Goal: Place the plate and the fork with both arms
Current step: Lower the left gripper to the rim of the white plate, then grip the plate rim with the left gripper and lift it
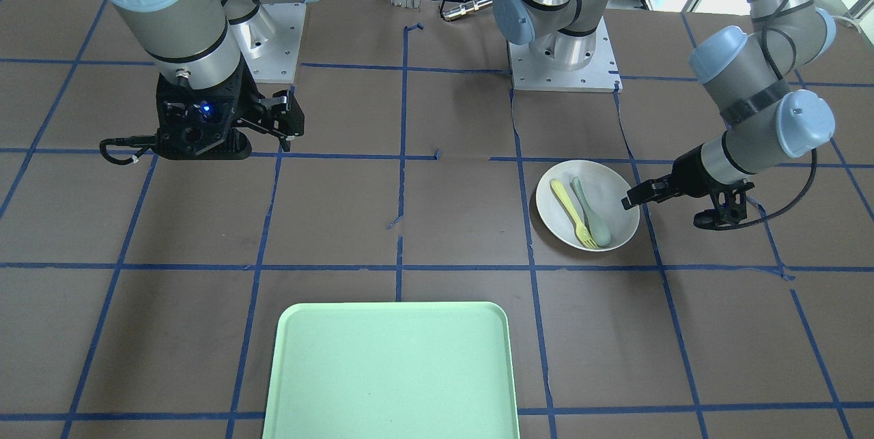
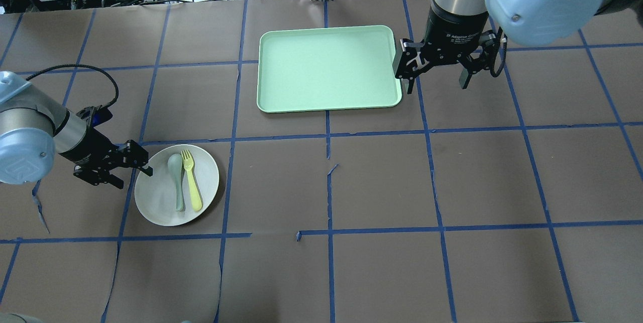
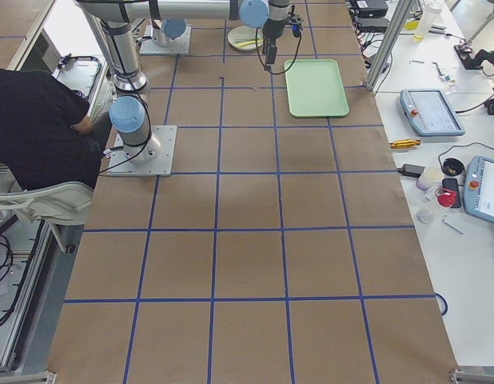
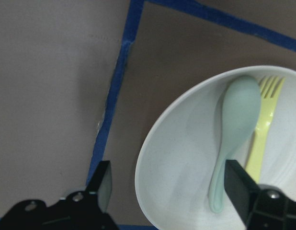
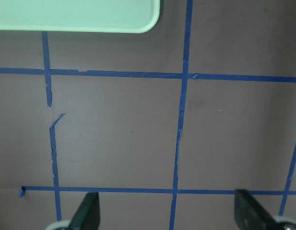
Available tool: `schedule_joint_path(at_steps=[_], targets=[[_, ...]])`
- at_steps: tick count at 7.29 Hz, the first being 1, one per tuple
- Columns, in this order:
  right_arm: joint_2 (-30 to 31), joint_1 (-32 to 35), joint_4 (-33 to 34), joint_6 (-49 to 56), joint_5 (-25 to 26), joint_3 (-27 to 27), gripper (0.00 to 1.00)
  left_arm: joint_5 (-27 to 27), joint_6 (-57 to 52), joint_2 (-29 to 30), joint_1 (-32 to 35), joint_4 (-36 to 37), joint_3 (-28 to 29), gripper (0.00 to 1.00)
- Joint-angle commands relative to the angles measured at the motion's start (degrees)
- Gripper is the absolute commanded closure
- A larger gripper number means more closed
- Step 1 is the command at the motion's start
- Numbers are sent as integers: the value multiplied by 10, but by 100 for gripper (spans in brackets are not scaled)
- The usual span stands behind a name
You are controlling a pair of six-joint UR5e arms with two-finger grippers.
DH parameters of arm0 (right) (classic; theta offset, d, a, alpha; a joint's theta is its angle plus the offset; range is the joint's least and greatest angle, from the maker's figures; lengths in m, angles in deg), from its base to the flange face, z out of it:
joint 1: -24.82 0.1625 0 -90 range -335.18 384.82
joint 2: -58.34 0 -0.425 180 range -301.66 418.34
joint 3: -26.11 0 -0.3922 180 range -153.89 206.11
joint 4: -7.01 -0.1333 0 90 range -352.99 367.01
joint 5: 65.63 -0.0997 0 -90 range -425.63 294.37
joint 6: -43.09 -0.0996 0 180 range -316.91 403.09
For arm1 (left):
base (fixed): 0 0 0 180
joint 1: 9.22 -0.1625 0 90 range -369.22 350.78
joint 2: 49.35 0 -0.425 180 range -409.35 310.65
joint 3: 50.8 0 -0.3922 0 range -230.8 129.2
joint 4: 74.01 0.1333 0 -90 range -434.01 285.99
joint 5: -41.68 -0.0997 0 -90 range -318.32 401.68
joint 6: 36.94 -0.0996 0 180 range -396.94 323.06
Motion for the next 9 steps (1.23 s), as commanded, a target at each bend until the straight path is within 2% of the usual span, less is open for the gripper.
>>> schedule_joint_path(at_steps=[1, 2, 3, 5, 6, 7, 8, 9], targets=[[-1, 0, 2, 0, 1, 13, 0, -4, -31, 25, 0, 5, -4, 42], [-1, 0, 2, 0, 1, 14, 0, -20, -40, 27, 0, 4, -3, 76], [-1, 0, 2, 2, 1, 14, 0, -33, -41, 28, 0, 3, -1, 100], [-1, 0, 2, 2, 1, 14, 0, -32, -38, 18, 0, -6, 11, 100], [-1, 0, 2, 2, 1, 14, 0, -27, -38, 8, 1, -48, 39, 100], [-1, -1, 2, 3, 2, 14, 0, -19, -37, 7, 6, -116, 96, 100], [0, -1, 2, 3, 2, 14, 0, 19, -36, 12, 7, -193, 168, 100], [0, -1, 2, 3, 2, 14, 0, 62, -23, 22, 17, -231, 219, 100]])
